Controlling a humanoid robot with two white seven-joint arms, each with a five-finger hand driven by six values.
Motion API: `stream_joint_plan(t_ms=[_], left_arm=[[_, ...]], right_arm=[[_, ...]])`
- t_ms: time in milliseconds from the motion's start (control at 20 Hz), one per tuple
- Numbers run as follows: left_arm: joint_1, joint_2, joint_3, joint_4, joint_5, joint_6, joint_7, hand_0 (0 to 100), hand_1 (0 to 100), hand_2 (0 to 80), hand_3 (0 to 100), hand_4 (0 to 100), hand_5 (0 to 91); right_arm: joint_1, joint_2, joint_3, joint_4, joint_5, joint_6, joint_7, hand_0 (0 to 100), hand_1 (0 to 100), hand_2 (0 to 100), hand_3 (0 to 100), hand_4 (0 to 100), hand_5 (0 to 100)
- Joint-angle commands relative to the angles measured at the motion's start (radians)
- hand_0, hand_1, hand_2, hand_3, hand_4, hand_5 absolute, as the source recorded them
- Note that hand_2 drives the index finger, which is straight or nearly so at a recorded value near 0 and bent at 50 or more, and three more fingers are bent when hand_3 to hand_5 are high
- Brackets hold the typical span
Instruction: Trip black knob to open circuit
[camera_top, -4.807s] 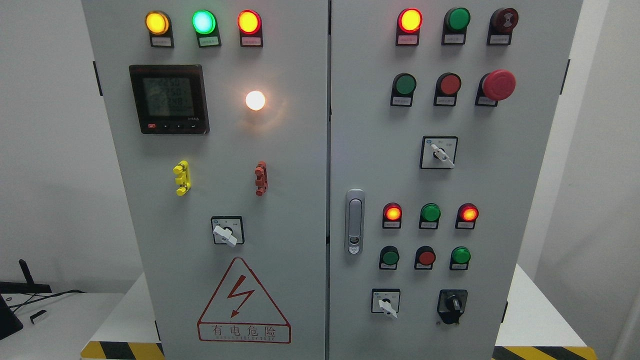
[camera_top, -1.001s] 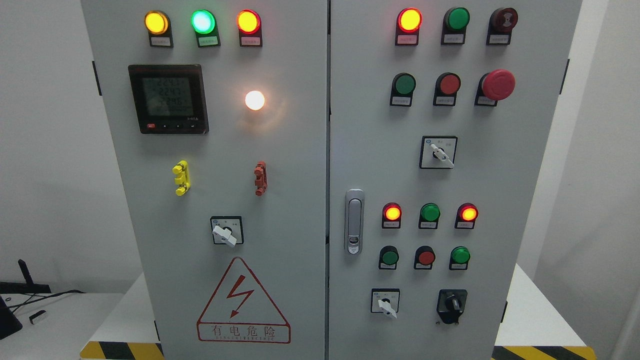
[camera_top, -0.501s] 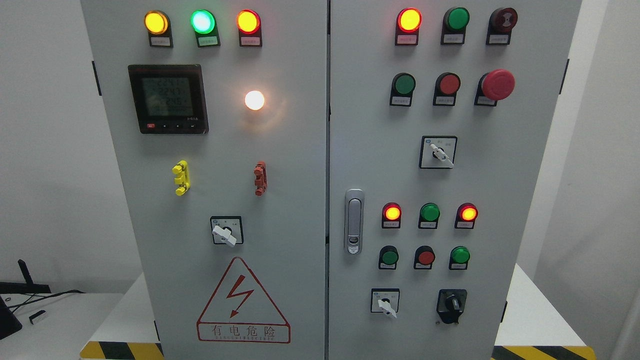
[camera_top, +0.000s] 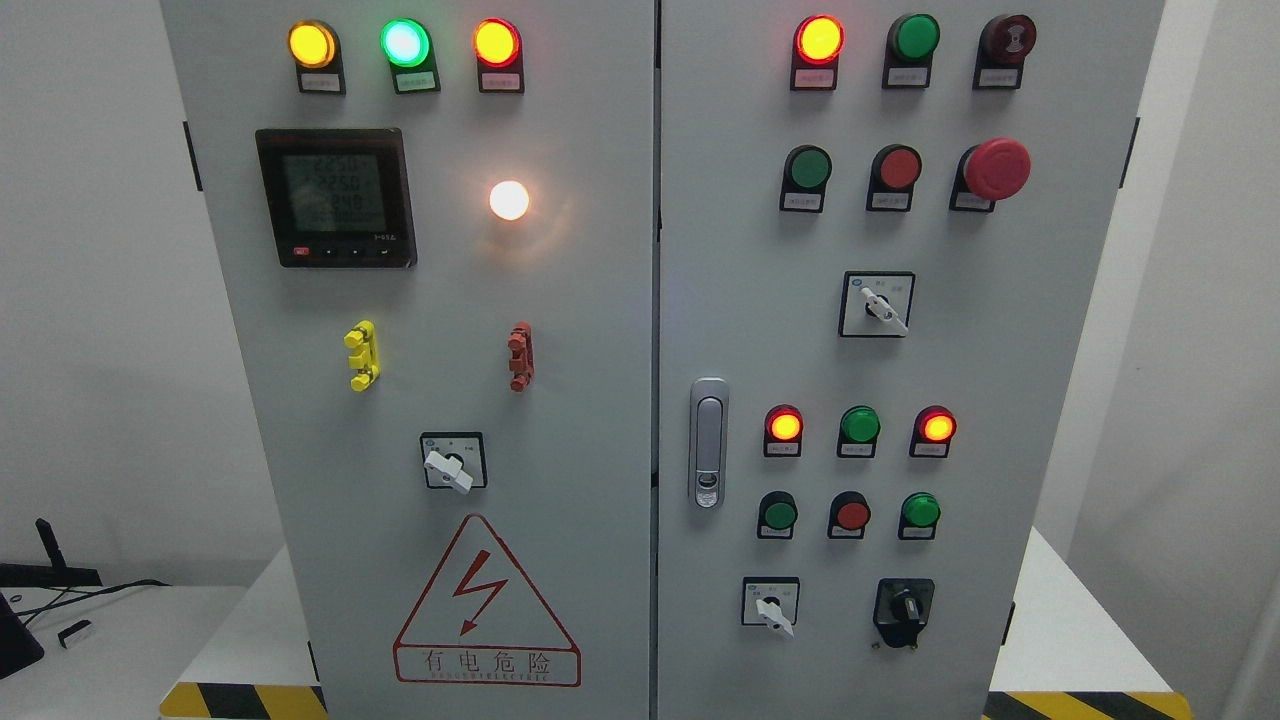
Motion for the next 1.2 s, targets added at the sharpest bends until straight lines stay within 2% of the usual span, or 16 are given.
stream_joint_plan(t_ms=[0,351,551,701,1152], left_arm=[[0.0,-0.001,0.0,0.001,-0.031,0.0,0.0,12,39,0.0,0,0,0.0],[0.0,-0.001,0.0,-0.001,-0.031,0.0,0.0,12,39,0.0,0,0,0.0],[0.0,0.0,0.0,0.001,-0.031,0.0,0.0,12,39,0.0,0,0,0.0],[0.0,0.0,0.0,0.001,-0.031,0.0,0.0,12,39,0.0,0,0,0.0],[0.0,-0.001,0.0,-0.001,-0.031,0.0,0.0,12,39,0.0,0,0,0.0]], right_arm=[[-0.061,0.039,0.036,-0.036,0.039,0.075,0.0,22,71,45,76,81,94],[-0.101,0.046,0.059,-0.025,0.038,0.204,0.002,24,69,46,77,81,95],[-0.123,0.049,0.076,-0.018,0.038,0.217,0.005,24,69,46,77,81,95],[-0.146,0.062,0.083,-0.01,0.033,0.252,0.005,24,68,46,77,81,95],[-0.156,0.071,0.117,-0.01,0.033,0.289,0.009,25,67,48,78,82,95]])
